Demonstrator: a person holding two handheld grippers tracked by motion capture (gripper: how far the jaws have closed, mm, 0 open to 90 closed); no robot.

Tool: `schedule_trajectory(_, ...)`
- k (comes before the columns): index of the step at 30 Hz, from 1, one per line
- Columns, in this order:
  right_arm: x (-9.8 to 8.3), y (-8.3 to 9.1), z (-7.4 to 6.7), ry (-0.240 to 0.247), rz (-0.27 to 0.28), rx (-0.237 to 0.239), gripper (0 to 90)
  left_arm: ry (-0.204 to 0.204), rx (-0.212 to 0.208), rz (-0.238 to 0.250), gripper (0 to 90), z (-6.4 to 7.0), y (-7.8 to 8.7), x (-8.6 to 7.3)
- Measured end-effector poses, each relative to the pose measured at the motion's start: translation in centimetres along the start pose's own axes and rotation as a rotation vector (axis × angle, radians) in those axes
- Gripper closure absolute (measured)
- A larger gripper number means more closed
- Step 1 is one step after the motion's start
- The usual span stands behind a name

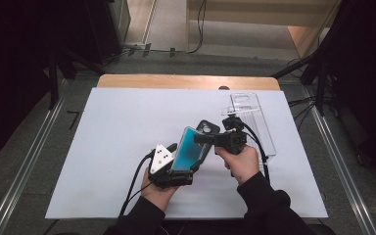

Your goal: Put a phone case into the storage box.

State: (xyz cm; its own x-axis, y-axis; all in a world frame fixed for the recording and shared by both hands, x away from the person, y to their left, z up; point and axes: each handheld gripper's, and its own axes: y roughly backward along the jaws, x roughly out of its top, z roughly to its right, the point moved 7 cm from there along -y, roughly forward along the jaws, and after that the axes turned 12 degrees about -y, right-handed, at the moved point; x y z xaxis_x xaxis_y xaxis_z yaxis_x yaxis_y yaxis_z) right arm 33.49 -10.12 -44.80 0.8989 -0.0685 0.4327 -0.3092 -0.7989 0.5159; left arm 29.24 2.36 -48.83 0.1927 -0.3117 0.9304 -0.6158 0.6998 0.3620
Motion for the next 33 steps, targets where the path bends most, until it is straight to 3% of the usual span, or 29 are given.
schedule_trajectory(3,0.1,0.2,0.2,0.011,0.010,-0.018,76.9,0.010,-0.013,-0.050,8.4,-0.3,-0.2,-0.3)
schedule_trajectory(6,0.2,0.4,0.5,0.061,0.025,-0.068,76.8,0.031,-0.035,-0.080,12.3,-0.6,-0.2,-0.5)
schedule_trajectory(8,0.2,0.5,0.4,0.071,0.030,-0.073,76.8,0.046,-0.050,-0.109,12.3,-0.8,-0.2,-0.6)
schedule_trajectory(12,0.2,0.8,0.5,0.139,0.044,-0.116,76.7,0.055,-0.084,-0.155,13.8,-0.9,-0.2,-0.5)
schedule_trajectory(15,0.2,1.0,0.4,0.177,0.046,-0.124,76.7,0.073,-0.116,-0.168,13.8,-1.1,0.0,-0.4)
schedule_trajectory(20,-0.2,1.3,0.2,0.280,0.028,-0.144,76.8,0.091,-0.157,-0.215,13.9,-1.6,0.2,0.0)
schedule_trajectory(29,-0.7,1.8,0.1,0.379,-0.014,-0.094,76.7,0.091,-0.239,-0.278,13.8,-2.2,0.8,0.7)
schedule_trajectory(33,-0.8,2.0,0.2,0.418,-0.039,-0.088,76.7,0.056,-0.273,-0.291,17.3,-2.5,1.3,1.1)
